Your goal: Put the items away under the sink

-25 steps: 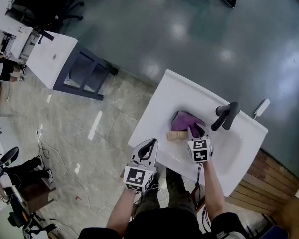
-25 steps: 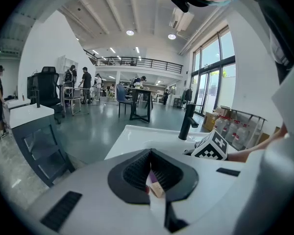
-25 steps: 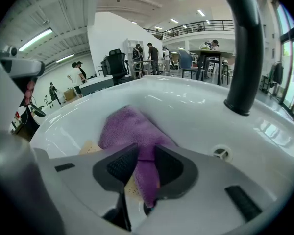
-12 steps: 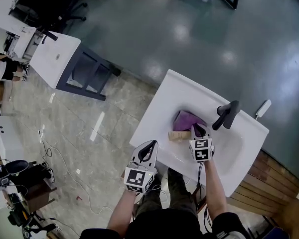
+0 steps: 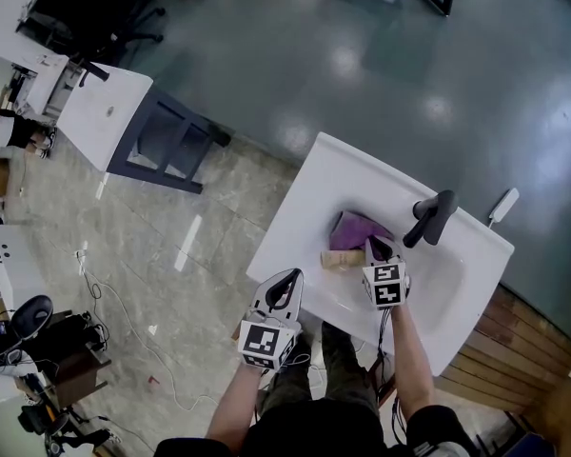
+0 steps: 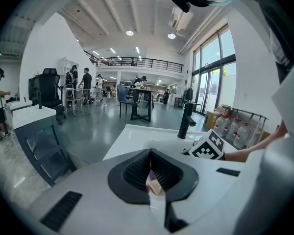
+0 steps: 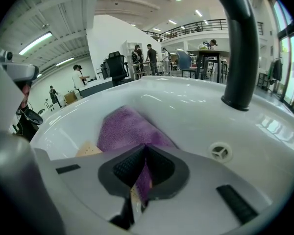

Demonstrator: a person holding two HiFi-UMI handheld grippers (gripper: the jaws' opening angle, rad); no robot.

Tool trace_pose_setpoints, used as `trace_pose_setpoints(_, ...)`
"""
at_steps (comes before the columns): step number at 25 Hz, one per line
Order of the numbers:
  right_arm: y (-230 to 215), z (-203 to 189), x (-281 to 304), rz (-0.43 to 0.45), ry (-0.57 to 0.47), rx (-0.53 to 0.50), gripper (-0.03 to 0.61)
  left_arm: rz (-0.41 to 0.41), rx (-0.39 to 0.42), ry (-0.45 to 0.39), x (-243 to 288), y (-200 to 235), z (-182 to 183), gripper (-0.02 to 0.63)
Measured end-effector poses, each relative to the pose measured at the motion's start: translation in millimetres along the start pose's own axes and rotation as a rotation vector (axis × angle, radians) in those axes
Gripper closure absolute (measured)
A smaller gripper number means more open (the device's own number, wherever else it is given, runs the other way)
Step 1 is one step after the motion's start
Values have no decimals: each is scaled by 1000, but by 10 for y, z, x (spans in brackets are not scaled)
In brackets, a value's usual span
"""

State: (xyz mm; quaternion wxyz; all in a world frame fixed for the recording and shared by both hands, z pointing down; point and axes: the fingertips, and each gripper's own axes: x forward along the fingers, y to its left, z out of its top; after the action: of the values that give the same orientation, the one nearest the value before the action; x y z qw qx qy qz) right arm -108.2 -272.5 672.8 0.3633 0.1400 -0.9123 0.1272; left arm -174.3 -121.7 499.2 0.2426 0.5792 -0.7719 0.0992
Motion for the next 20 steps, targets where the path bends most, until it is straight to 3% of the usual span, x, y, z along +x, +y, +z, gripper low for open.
trace_pose_setpoints(9,18,82,-145,9,-37,21,549,-8,9,-9,-46,-25,28,604)
trace_pose_setpoints(20,93,350,-675,-46,-137,31,549,-59,60,-78,-237,-104,328,604)
